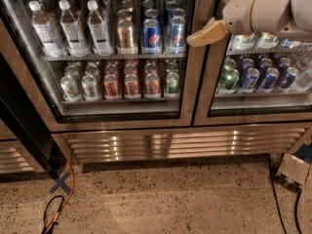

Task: Open left fridge door

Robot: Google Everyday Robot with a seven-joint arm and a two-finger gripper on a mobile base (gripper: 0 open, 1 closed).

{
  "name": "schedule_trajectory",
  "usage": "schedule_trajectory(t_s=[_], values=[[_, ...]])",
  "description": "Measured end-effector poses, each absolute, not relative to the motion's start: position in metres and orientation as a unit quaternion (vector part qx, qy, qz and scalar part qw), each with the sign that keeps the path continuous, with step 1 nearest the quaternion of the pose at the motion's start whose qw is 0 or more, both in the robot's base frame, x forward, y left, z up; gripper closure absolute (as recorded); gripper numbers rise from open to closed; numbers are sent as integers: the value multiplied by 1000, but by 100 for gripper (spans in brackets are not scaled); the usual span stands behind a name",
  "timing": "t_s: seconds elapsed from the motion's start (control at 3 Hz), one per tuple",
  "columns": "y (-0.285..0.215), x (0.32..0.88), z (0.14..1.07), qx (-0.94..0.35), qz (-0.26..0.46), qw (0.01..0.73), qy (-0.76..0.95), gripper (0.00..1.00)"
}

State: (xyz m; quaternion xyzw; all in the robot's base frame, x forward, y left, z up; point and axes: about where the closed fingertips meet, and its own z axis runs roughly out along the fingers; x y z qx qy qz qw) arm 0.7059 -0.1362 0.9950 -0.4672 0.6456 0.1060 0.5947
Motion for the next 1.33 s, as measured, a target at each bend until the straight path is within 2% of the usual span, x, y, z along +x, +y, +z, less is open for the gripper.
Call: schedule_trajectory(t_s=[0.67,1.33], values=[[-131,700,998,-468,124,583,653,0],[-130,706,1041,-488,135,571,646,0]])
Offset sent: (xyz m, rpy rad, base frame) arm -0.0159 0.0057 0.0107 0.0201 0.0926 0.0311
